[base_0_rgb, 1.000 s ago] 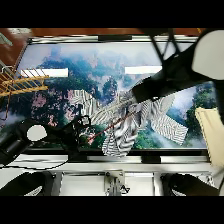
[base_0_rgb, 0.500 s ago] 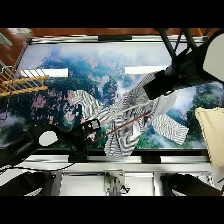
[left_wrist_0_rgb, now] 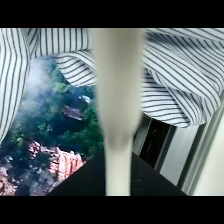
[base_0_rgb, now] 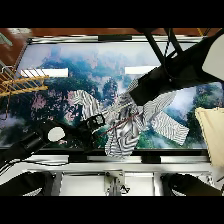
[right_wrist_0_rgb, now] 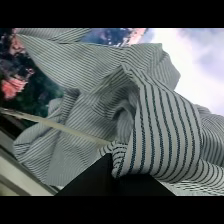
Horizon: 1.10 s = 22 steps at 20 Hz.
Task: Fold the shirts.
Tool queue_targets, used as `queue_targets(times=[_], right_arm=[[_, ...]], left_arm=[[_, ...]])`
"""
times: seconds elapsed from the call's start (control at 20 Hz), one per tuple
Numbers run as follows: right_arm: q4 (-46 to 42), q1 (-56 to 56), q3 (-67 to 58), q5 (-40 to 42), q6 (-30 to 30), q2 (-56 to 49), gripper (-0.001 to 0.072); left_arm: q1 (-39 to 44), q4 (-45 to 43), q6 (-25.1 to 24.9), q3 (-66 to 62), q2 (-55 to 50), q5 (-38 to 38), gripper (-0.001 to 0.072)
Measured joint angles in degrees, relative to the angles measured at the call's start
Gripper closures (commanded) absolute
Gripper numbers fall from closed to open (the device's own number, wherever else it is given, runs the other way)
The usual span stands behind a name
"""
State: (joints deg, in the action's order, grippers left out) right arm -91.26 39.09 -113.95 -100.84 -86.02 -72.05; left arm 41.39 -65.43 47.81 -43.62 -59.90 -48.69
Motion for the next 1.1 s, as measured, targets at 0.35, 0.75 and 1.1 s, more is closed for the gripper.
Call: queue_targets(times=[0.35, 0.75, 1.1], right_arm=[[7.28, 0.00, -0.02, -2.58, -3.91, -0.09, 0.0639], [15.39, -0.02, -0.02, -3.82, -5.29, -5.29, 0.0351], [8.24, -0.50, 0.00, -4.61, -4.17, -2.60, 0.0257]], left_arm=[[-1.97, 2.95, 0.87, -4.00, -1.73, 2.56, 0.0651], [-4.33, 7.85, 1.73, -5.29, -1.97, 2.89, 0.0651], [-4.57, 8.44, 2.10, -5.35, -1.97, 3.13, 0.0651]])
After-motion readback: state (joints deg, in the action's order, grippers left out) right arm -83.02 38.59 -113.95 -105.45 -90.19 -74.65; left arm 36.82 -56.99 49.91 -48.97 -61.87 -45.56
